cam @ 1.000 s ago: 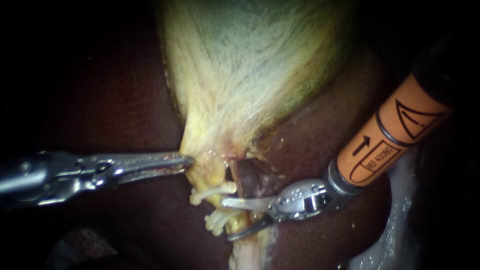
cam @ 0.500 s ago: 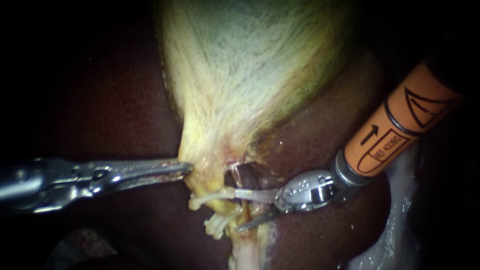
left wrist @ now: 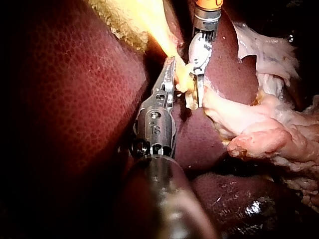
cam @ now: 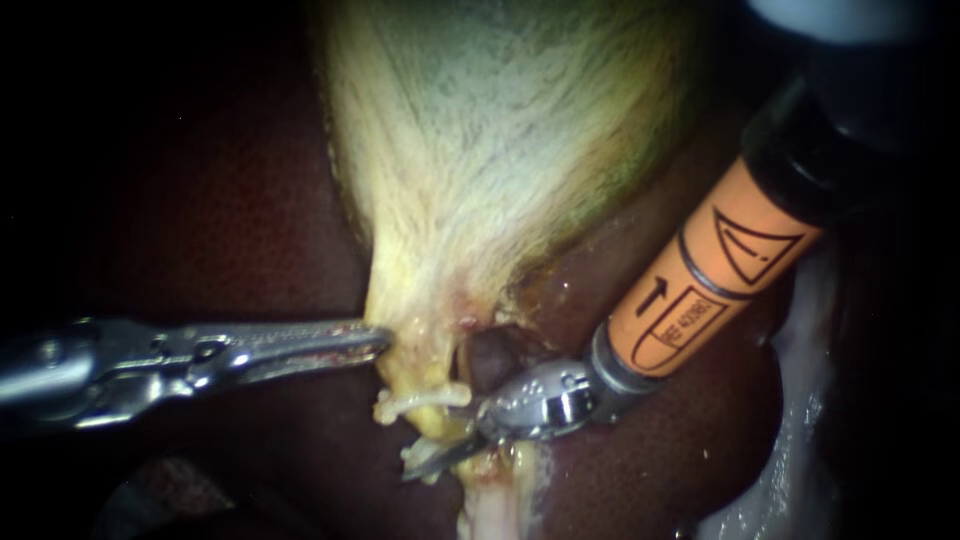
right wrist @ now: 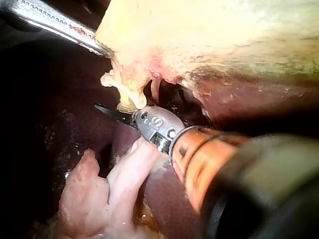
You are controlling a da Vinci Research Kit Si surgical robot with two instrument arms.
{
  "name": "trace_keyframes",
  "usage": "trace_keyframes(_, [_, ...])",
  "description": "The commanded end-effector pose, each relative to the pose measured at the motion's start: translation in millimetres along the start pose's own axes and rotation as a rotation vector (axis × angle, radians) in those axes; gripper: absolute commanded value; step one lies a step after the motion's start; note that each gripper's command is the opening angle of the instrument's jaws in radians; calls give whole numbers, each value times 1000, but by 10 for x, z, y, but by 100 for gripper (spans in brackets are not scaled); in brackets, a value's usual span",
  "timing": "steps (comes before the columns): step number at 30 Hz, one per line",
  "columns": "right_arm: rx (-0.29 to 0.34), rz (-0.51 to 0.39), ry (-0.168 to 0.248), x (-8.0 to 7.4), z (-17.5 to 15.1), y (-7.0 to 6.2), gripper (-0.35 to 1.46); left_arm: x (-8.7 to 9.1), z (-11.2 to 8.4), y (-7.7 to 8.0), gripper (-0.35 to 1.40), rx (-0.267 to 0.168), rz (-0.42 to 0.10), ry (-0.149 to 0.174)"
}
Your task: Go to the cutting position left tube
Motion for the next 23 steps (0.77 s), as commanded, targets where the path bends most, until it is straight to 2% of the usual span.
trace_keyframes(1, [7, -7, 6, 1, 2, 1, 135, 0, 0, 0, -35, -1, -1, 0])
trace_keyframes(23, [14, -9, 11, 1, 4, 3, 135, 0, 4, 0, -35, -2, -1, 0])
